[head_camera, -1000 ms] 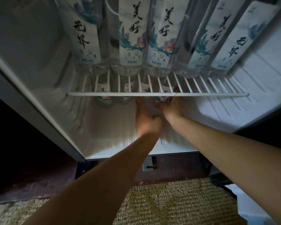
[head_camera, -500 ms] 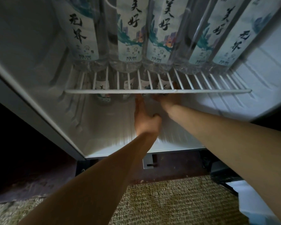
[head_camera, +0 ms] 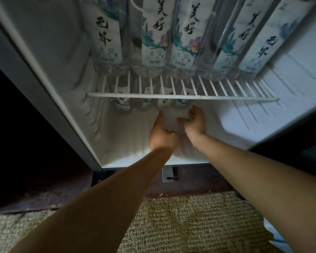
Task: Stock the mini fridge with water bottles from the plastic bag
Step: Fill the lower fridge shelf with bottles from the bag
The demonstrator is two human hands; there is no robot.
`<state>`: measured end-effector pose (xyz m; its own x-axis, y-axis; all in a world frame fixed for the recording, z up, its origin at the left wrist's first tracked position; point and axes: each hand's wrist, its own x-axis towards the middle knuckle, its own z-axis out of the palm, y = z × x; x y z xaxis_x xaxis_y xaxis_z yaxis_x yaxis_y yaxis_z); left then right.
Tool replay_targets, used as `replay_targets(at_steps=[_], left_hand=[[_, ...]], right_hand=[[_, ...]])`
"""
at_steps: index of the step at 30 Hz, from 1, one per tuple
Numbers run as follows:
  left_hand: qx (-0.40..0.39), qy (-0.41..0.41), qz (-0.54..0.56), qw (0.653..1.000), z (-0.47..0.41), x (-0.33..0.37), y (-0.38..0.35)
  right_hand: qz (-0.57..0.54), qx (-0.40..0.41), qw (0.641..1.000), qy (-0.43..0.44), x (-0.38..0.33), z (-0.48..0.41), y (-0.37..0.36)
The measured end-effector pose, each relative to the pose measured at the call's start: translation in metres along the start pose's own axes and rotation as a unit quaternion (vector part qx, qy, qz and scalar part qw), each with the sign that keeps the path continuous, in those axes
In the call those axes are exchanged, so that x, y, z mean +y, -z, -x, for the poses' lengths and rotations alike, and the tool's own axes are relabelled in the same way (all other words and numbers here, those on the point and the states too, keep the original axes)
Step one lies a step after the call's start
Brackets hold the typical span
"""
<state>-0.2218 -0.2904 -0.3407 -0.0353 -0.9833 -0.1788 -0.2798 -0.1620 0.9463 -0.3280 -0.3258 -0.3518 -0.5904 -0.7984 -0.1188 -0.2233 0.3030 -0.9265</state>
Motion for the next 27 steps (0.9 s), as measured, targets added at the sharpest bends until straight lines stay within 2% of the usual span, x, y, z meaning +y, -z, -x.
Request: replay_targets(at_steps=[3,6,10,12,13,17,21,25,27], left_hand=[[0.003,-0.004,-0.073,0.997,-0.002,0.0,0.012],[-0.019,0.036,-0.108,0.993,-0.001,0.004,0.032],[-0.097,0.09,-0.159,0.978,0.012,0.017,0.065],[-0.153,0.112,-0.194,0.962,0.021,0.028,0.076],[-0.156,0.118,-0.196,0.961,0.028,0.033,0.081],[-0.137,0.163,-0.1,0.972,0.065,0.054,0.092],[-0.111,0.163,-0.03,0.98,0.116,0.09,0.098],[-0.075,0.178,0.065,0.979,0.175,0.125,0.109],[-0.026,0.16,0.089,0.983,0.201,0.139,0.117]], right_hand=[[0.047,0.018,0.998,0.033,0.009,0.021,0.004],[0.125,0.022,0.989,0.08,0.015,0.045,0.01],[0.172,-0.062,0.982,0.047,0.006,0.063,0.03],[0.194,-0.124,0.973,0.004,-0.006,0.066,0.048],[0.193,-0.148,0.97,-0.024,-0.014,0.07,0.059],[0.154,-0.175,0.968,-0.091,-0.04,0.101,0.091],[0.075,-0.186,0.971,-0.132,-0.07,0.147,0.117],[0.011,-0.191,0.974,-0.124,-0.106,0.203,0.141],[-0.018,-0.201,0.973,-0.112,-0.124,0.233,0.154]])
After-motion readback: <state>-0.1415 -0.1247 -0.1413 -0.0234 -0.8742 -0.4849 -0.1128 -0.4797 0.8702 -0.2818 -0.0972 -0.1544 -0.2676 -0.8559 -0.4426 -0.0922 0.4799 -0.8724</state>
